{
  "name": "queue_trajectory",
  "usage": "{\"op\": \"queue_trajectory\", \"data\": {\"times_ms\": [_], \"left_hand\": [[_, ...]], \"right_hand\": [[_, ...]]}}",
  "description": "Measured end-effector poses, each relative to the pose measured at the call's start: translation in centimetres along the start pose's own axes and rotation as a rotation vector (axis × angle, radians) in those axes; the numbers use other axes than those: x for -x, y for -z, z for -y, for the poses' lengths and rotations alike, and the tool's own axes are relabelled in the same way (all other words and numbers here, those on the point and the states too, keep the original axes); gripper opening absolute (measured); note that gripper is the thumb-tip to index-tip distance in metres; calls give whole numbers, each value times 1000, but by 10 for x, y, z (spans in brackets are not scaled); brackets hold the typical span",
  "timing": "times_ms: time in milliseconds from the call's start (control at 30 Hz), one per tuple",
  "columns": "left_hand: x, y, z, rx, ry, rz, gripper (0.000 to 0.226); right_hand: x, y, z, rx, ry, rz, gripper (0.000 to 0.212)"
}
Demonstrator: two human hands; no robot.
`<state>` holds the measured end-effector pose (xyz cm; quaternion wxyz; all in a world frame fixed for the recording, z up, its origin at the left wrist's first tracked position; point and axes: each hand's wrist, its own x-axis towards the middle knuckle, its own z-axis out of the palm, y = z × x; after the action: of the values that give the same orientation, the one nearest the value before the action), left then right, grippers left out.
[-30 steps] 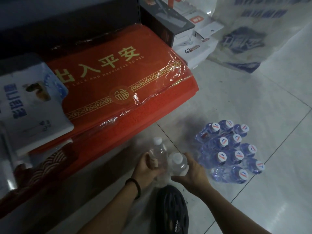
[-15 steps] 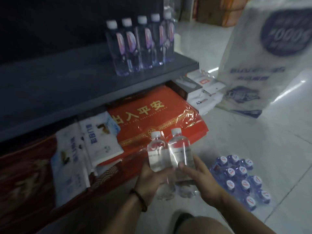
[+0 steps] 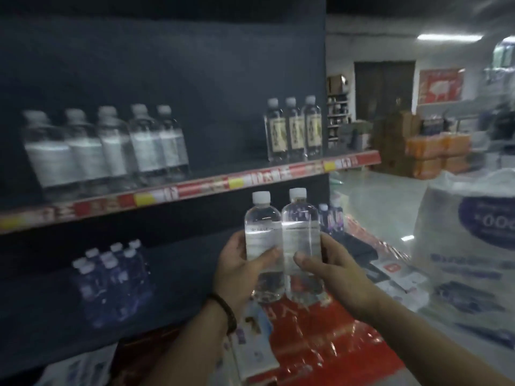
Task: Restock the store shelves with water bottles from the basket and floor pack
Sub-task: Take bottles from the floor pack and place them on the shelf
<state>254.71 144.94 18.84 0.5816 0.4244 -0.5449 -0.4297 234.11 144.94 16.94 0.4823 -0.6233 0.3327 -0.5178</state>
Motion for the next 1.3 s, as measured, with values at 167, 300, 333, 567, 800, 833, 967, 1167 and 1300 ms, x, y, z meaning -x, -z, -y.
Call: {"op": "queue_trajectory", "data": {"times_ms": [167, 300, 333, 567, 800, 833, 967, 1167, 1300], "left_hand": [[-33, 46, -97, -146, -144, -46, 37], [-66, 77, -142, -277, -215, -166, 33], [-75, 84, -149, -319, -234, -193, 32], [-154, 119, -168, -637, -240, -477, 80], [-210, 131, -152, -898, -210, -625, 86], [-213, 132, -150, -931, -202, -645, 87], [-225, 138, -139, -1019, -229, -675, 80], [-229, 146, -127, -1042, -265, -650, 74], [-233, 145, -125, -1046, -276, -642, 75]], "right_hand": [[-73, -42, 77, 80, 154, 3, 54], [-134, -72, 120, 224, 252, -25, 52], [-151, -78, 125, 260, 265, -28, 54], [-262, -113, 131, 316, 244, -38, 53], [-337, -128, 100, 356, 202, -7, 54], [-343, -129, 96, 367, 199, -1, 52], [-365, -129, 88, 377, 179, 27, 46], [-381, -138, 80, 475, 219, 41, 44], [-384, -145, 79, 527, 232, 3, 43]]}}
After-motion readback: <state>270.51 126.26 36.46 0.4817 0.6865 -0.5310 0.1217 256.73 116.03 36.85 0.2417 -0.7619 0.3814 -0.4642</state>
